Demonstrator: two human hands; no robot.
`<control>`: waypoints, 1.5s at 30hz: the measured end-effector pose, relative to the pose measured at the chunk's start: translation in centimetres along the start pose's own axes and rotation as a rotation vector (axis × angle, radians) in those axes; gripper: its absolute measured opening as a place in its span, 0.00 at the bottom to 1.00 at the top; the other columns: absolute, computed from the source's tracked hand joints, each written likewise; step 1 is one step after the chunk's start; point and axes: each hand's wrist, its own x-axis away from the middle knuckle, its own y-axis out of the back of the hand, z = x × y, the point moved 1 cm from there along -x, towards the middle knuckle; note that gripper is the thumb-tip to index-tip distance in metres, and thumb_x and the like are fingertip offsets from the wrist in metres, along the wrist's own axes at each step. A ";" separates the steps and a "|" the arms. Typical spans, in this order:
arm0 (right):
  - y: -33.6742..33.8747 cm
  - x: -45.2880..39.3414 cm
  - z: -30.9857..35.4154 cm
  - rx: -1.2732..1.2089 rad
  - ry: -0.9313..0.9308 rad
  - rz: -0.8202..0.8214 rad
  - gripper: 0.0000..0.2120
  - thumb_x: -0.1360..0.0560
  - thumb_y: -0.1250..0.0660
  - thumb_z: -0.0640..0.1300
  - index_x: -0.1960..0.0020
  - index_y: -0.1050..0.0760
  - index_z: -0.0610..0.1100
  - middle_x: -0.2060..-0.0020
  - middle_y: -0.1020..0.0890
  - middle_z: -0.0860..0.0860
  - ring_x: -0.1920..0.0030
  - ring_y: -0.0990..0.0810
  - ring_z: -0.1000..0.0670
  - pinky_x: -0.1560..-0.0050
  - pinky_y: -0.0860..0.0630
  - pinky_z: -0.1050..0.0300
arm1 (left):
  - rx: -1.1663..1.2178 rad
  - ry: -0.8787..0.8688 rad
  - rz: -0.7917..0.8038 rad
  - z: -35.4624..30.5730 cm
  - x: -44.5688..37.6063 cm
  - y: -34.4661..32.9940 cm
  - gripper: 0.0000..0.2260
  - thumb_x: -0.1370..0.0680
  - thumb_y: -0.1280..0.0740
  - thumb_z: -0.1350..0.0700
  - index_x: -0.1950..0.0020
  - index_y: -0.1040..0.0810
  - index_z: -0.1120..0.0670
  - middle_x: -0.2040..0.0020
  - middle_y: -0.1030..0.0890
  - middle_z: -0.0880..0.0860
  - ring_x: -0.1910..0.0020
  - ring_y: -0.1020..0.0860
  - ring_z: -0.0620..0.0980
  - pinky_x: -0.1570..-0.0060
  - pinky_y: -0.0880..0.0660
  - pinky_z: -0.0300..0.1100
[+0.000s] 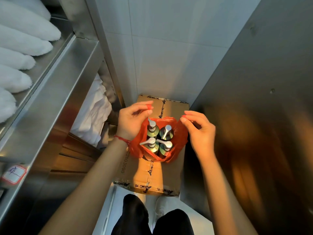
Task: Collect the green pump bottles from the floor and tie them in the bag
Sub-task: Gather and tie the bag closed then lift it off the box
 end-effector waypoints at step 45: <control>-4.1 -2.6 -2.3 -0.062 -0.141 0.118 0.03 0.32 0.27 0.37 0.60 0.19 0.43 0.62 0.18 0.46 0.58 0.20 0.48 0.54 0.23 0.55 | -0.025 0.347 0.459 1.7 -3.5 -3.6 0.14 0.24 0.36 0.60 0.70 0.22 0.52 0.78 0.23 0.48 0.78 0.25 0.42 0.71 0.26 0.32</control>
